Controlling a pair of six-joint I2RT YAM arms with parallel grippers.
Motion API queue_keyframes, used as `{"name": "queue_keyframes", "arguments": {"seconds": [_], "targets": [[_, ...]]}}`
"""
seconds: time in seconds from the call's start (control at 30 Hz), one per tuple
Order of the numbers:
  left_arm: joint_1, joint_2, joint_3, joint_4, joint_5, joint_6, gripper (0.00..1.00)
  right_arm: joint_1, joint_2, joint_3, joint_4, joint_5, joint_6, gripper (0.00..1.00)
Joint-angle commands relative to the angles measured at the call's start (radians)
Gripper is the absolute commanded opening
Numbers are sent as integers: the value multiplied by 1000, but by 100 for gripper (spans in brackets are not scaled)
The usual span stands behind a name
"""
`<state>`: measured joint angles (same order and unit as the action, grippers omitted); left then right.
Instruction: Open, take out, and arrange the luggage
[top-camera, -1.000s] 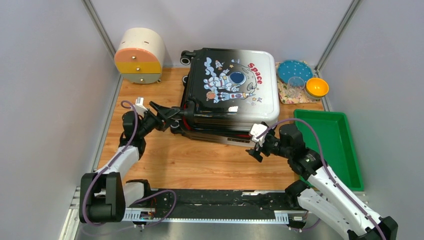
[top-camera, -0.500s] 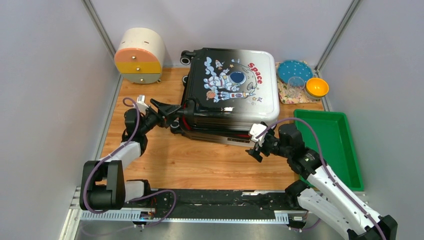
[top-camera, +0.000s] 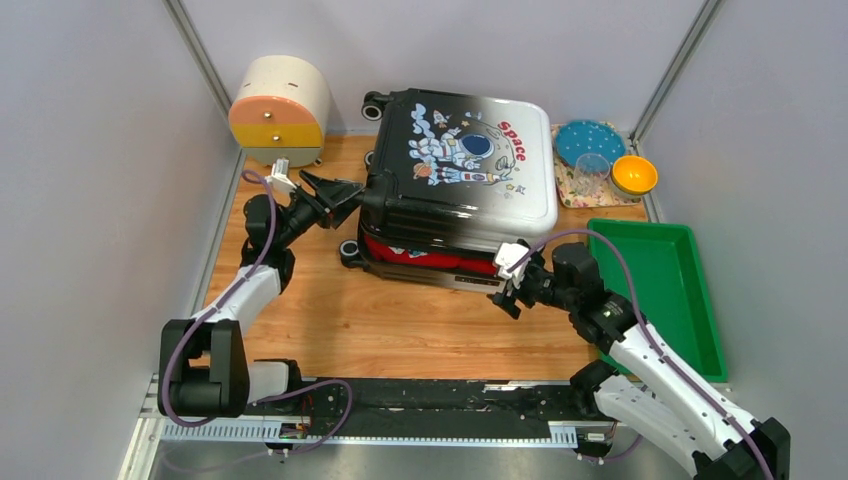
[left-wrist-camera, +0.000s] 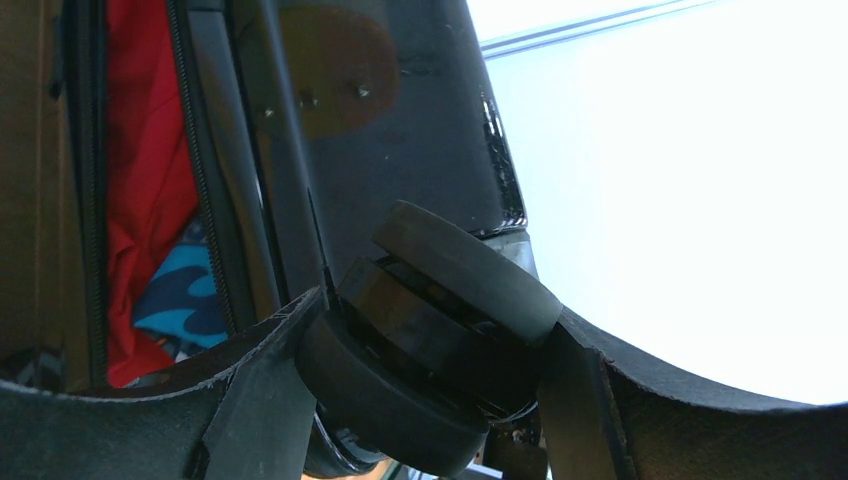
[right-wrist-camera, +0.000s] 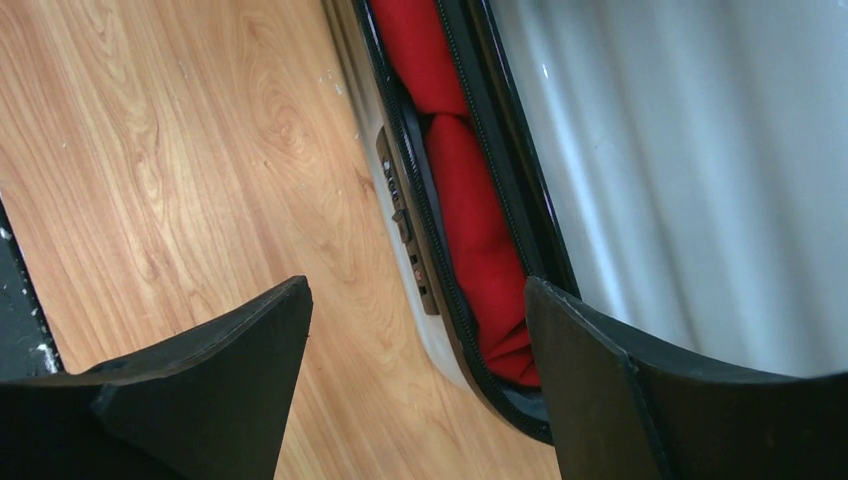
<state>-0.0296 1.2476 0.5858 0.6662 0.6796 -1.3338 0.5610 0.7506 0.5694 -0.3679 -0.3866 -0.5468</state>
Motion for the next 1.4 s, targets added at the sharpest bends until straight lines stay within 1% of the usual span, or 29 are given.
{"name": "queue_keyframes", "arguments": {"seconds": [0.0,0.07,0.13,0.17,0.23,0.27,0.33,0.37,0.43,0.47,0.5,0.53,0.57,0.6,0.67,0.77,0.8,0.9,1.0,1.03,1.13,1.17,1.2,1.23,1.37], "targets": [[-7,3,121,78,-8,-22,57,22,-11,-3,135,27,-1,81],[-7,10,154,55,-17,-21,53,51,-11,-16,193,54,4,78],[-7,22,181,46,-25,-21,51,74,-14,-34,248,80,-5,72],[-7,27,189,44,-28,-19,49,101,-16,-39,263,89,-11,67],[-7,41,215,41,-37,-18,49,128,-2,-48,297,115,-33,60],[-7,52,227,38,-37,-18,49,149,15,-48,305,123,-36,53],[-7,61,258,36,-38,-13,48,161,35,-48,339,163,-30,44],[-7,65,269,35,-40,-10,48,168,53,-49,354,178,-30,35],[-9,79,296,26,-40,-5,48,175,72,-62,443,251,-38,30],[-7,87,304,24,-38,-2,48,178,87,-66,475,277,-47,26],[-7,88,312,18,-37,1,48,177,96,-69,547,341,-54,23],[-7,92,328,6,-37,4,48,180,104,-72,581,374,-64,20],[-7,96,335,0,-34,8,48,180,121,-71,607,408,-94,15],[-7,98,339,-7,-37,12,48,180,131,-66,641,460,-110,13],[-7,102,355,-14,-37,19,48,180,162,-52,664,489,-158,8],[-9,108,370,-23,-34,24,48,180,211,-31,724,558,-189,1],[-7,108,373,-27,-32,25,48,180,225,-10,745,592,-205,1],[-7,105,378,-40,-26,38,49,165,260,44,779,609,-225,0],[-3,95,358,-51,-22,47,54,137,300,95,796,627,-231,0],[0,92,353,-53,-22,45,62,128,311,128,800,634,-228,0],[16,81,326,-54,-17,47,75,91,357,214,811,646,-217,0],[23,70,316,-53,-17,50,77,76,381,236,814,643,-216,0],[23,66,293,-53,-14,50,79,70,394,256,817,641,-216,0],[46,61,280,-53,-11,50,79,63,407,280,822,640,-216,0],[92,23,214,-48,-3,74,80,21,507,415,842,629,-209,2]]}}
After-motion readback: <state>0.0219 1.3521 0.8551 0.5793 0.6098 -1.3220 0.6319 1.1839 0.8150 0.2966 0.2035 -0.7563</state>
